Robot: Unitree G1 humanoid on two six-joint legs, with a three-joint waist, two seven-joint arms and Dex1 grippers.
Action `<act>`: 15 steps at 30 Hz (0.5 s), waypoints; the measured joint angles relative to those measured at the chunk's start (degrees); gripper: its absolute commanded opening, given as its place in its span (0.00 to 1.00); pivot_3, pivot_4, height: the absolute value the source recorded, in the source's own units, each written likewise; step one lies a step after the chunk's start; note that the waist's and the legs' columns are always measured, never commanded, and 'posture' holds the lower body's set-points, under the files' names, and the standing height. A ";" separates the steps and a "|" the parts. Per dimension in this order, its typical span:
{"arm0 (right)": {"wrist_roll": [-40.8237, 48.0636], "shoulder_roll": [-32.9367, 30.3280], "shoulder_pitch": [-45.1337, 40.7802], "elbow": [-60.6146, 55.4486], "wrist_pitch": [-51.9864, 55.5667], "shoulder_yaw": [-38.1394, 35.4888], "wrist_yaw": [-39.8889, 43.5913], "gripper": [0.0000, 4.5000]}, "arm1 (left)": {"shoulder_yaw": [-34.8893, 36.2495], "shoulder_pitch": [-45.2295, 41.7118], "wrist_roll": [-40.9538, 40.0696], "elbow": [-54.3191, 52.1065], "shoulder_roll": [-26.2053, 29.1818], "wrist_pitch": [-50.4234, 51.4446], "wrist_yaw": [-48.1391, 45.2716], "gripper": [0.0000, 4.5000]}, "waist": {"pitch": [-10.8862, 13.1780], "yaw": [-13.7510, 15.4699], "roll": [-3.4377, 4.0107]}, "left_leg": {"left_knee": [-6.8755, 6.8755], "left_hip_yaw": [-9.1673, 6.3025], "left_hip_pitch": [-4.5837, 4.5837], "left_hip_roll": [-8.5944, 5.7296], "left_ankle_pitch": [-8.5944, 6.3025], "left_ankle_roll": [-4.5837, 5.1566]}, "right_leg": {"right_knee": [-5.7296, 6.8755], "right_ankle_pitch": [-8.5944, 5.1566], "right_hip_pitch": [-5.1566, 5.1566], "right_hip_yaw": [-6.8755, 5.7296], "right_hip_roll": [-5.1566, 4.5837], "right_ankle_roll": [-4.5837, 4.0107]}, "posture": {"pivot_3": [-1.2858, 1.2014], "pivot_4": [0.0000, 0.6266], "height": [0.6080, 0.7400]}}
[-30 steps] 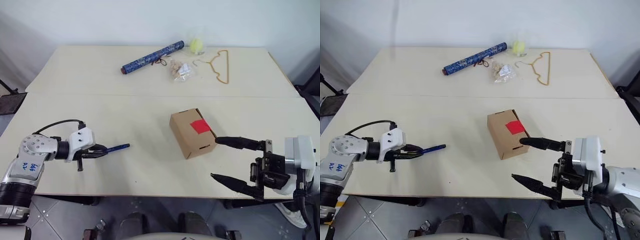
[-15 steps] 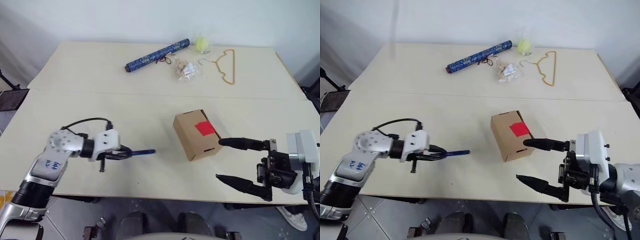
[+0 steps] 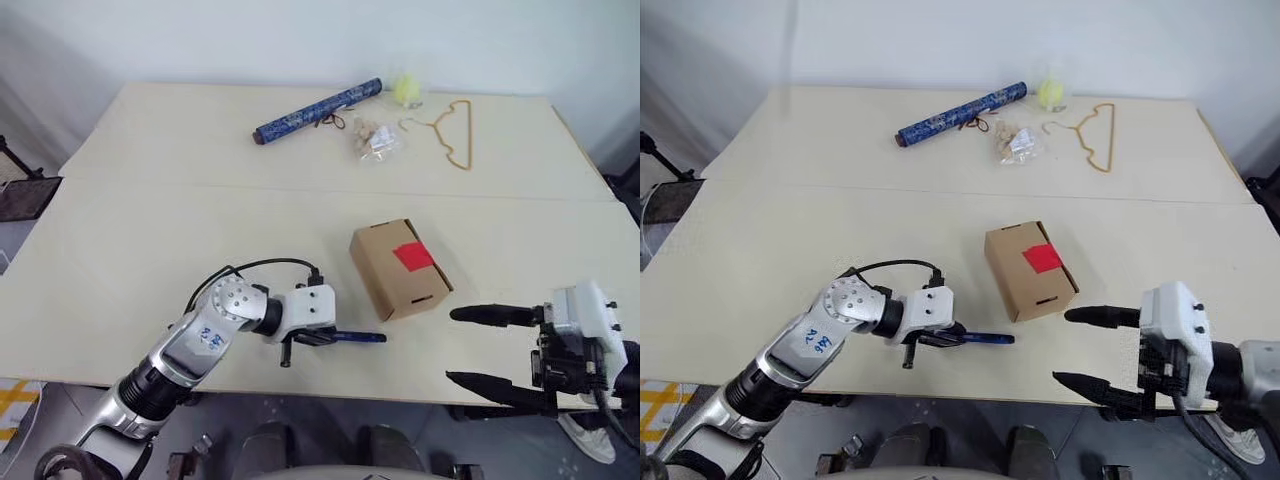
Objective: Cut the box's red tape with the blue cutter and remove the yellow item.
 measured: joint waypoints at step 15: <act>-16.70 1.70 -16.47 7.26 1.98 27.34 -8.75 0.01 | -5.76 -5.48 1.79 -0.49 -2.24 6.21 1.40 0.09 | -0.01 -0.12 0.02 | 0.06 -0.09 -0.01 -0.21 0.00 0.11 | -0.19 0.00 0.16 -0.02 -0.19 0.00 | 0.52 0.24 1.00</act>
